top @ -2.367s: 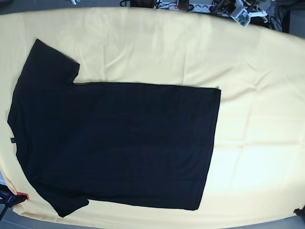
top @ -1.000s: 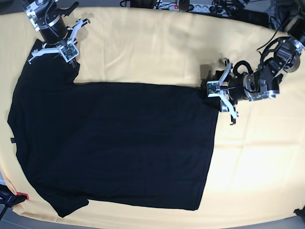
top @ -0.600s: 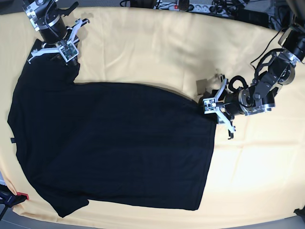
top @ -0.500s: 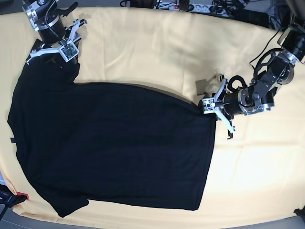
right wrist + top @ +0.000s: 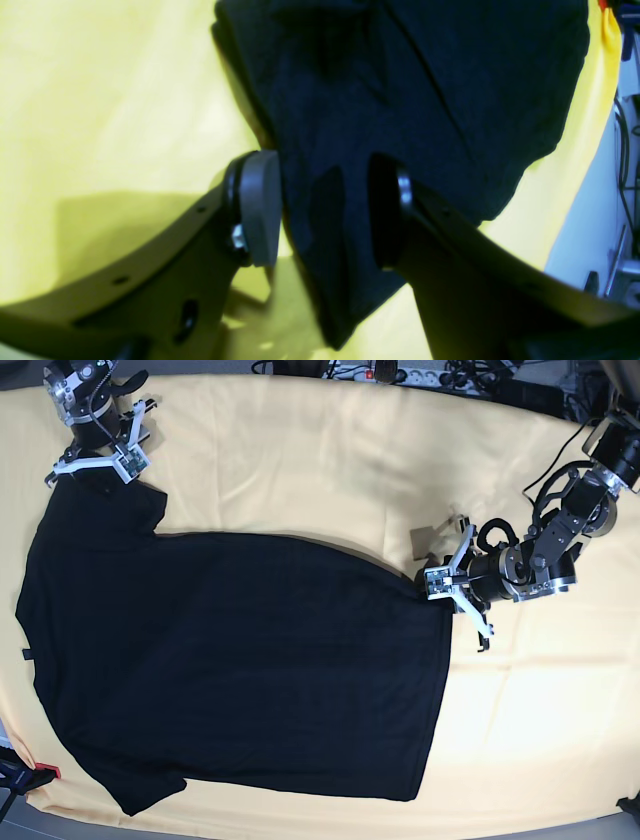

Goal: Fold the T-shirt properly
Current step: 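Lift the shoulder corners and drag the shirt toward the robot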

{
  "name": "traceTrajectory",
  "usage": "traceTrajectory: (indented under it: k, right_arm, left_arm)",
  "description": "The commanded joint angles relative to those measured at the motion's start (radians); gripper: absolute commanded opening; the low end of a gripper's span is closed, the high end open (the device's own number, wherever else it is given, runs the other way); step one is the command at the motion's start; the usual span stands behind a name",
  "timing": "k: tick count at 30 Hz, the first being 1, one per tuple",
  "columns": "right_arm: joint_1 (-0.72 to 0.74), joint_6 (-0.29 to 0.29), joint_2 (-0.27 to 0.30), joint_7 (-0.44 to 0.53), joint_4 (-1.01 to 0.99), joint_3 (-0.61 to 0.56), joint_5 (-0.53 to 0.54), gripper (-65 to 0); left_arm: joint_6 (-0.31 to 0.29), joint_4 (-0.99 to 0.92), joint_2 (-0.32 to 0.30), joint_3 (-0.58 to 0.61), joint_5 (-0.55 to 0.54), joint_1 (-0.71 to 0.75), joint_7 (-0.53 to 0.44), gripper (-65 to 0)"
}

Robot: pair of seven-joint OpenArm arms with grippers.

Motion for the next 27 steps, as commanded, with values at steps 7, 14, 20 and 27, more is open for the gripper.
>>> traceTrajectory:
  k: [7,14,20,27]
  right_arm:
    - [0.064,-0.003,0.021,-0.008,-0.072,0.006,-0.001,-49.1]
    - [0.093,-0.071,0.030,-0.022,-0.043,0.006,-0.001,-65.0]
    - [0.032,-0.071,0.058,-0.079,0.058,0.006,-0.001,-65.0]
    - [-0.108,-0.071,0.068,-0.135,0.187,0.006,-0.001,-65.0]
  left_arm:
    - [0.015,0.012,-0.014,-0.011,-0.011,-0.022,-0.015,-65.0]
    - [0.002,0.023,-0.023,-0.011,-0.053,-0.022,-0.008,-65.0]
    - [-0.013,0.160,-0.114,-0.011,-0.069,0.049,0.137,-65.0]
    - [0.019,0.352,-0.280,-0.011,-0.062,0.229,0.152,-65.0]
